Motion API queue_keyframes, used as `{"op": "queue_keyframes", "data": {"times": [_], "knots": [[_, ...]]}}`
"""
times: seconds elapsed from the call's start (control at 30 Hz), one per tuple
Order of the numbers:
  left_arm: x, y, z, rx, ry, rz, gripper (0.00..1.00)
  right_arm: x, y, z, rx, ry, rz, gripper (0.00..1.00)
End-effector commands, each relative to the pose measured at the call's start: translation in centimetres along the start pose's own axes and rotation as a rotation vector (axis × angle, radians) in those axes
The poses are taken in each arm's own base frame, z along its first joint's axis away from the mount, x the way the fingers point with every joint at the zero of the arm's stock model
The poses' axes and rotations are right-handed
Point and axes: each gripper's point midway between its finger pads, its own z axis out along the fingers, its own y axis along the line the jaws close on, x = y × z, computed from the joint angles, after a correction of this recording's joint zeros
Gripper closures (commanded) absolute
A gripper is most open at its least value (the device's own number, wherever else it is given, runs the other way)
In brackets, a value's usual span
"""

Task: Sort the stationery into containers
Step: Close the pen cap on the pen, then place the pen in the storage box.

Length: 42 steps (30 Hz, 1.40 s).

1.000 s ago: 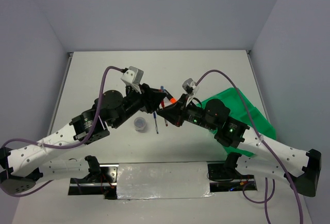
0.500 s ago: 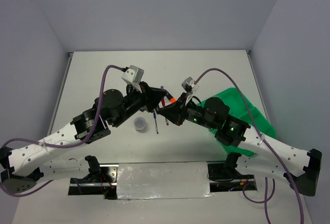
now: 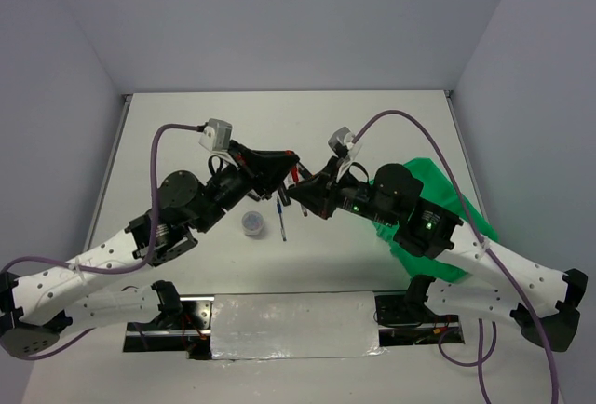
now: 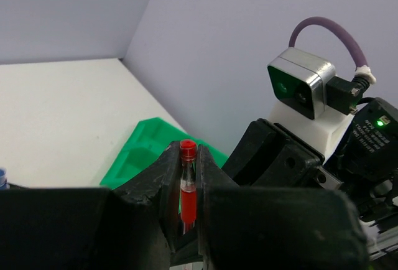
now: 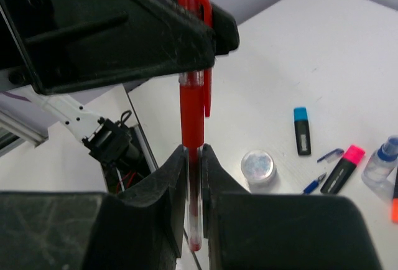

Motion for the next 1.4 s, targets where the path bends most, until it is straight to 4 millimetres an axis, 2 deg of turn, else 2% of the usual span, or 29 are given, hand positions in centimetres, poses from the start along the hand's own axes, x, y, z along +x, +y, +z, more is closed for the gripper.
{"op": "queue_keyframes", "data": {"times": [0.0,0.07,0.13,0.2,0.27,0.37,0.4,0.43,0.47,0.5,0.53,0.57,0.6,0.63,0.67,0.73,0.77,0.8,0.83,0.87,0.93,0.97,1.03,1.13,1.2,1.3,1.33,1.37], "knots": [[7.8,1.1,-1.0,0.011,0.261,0.024,1.00,-14.5,3.6,-2.0,-0.078,-0.408,-0.097,1.00],[8.5,0.9,-1.1,0.012,0.280,0.032,1.00,-16.0,4.1,-2.2,-0.098,-0.427,-0.107,1.00],[9.3,1.2,-1.1,0.007,0.295,0.048,1.00,-15.7,3.8,-1.2,-0.098,-0.395,-0.110,1.00],[9.8,1.1,-1.4,0.008,0.301,0.053,1.00,-16.3,3.5,-1.1,-0.083,-0.393,-0.117,1.00],[10.5,1.6,-1.7,-0.007,0.313,0.062,1.00,-16.8,3.4,-0.8,-0.077,-0.382,-0.125,1.00],[10.8,2.7,-1.9,-0.054,0.316,0.072,1.00,-16.3,2.7,-0.1,-0.057,-0.337,-0.132,1.00],[11.0,3.3,-2.1,-0.087,0.327,0.074,1.00,-15.1,2.3,0.4,-0.051,-0.297,-0.132,1.00],[9.9,4.2,-2.0,-0.158,0.298,0.084,1.00,-14.1,2.0,0.8,-0.047,-0.272,-0.116,1.00],[9.1,4.8,-2.1,-0.206,0.282,0.088,1.00,-10.9,0.6,1.6,-0.018,-0.208,-0.094,1.00],[8.9,5.9,-2.7,-0.276,0.295,0.099,0.94,-8.9,-0.2,1.9,0.001,-0.172,-0.079,1.00],[5.9,6.5,-2.6,-0.361,0.214,0.106,0.59,-6.8,-1.0,2.0,0.019,-0.140,-0.044,1.00],[4.0,6.7,-3.1,-0.411,0.186,0.109,0.43,-2.9,-2.6,1.9,0.055,-0.093,-0.017,1.00],[3.3,7.4,-3.2,-0.456,0.153,0.120,0.27,-1.2,-3.2,1.8,0.070,-0.069,0.001,1.00],[1.0,7.3,-3.7,-0.492,0.113,0.115,0.01,0.6,-3.9,1.6,0.091,-0.042,0.027,1.00],[-0.8,7.9,-4.2,-0.550,0.062,0.130,0.01,3.2,-5.2,0.8,0.141,-0.005,0.041,1.00],[-4.5,7.8,-5.5,-0.610,-0.006,0.116,0.01,5.0,-6.6,-0.3,0.205,0.014,0.053,1.00],[-5.9,8.3,-6.3,-0.660,-0.044,0.120,0.01,7.0,-8.0,-1.2,0.267,0.040,0.061,1.00],[-7.5,7.9,-7.1,-0.667,-0.081,0.090,0.01,7.2,-9.7,-2.7,0.354,0.036,0.077,1.00],[-7.7,8.4,-7.9,-0.689,-0.078,0.097,0.01,7.8,-10.7,-3.5,0.393,0.048,0.088,1.00],[-8.0,8.6,-8.6,-0.697,-0.087,0.092,0.01,9.3,-12.9,-5.0,0.480,0.094,0.107,1.00],[-7.7,9.2,-10.2,-0.692,-0.085,0.077,0.01,9.6,-15.1,-7.0,0.593,0.088,0.121,1.00],[-7.2,9.6,-10.7,-0.695,-0.074,0.072,0.01,10.6,-16.3,-8.3,0.660,0.121,0.120,1.00],[-5.9,10.3,-12.1,-0.679,-0.053,0.050,0.01,10.0,-19.0,-10.8,0.803,0.094,0.061,1.00],[-4.0,11.1,-13.1,-0.666,-0.018,0.040,0.01,9.4,-21.8,-13.6,0.975,0.100,-0.028,1.00],[-2.9,11.6,-13.4,-0.665,0.013,0.054,0.01,9.0,-22.9,-14.2,1.034,0.101,-0.051,1.00],[-1.0,11.8,-13.1,-0.653,0.080,0.083,0.01,9.8,-25.3,-14.9,1.119,0.149,-0.028,1.00],[-0.4,11.7,-12.9,-0.640,0.103,0.087,0.01,9.5,-26.4,-15.7,1.170,0.150,-0.012,1.00],[0.0,11.7,-12.8,-0.634,0.121,0.099,0.01,10.6,-27.2,-16.1,1.207,0.202,0.002,1.00]]}}
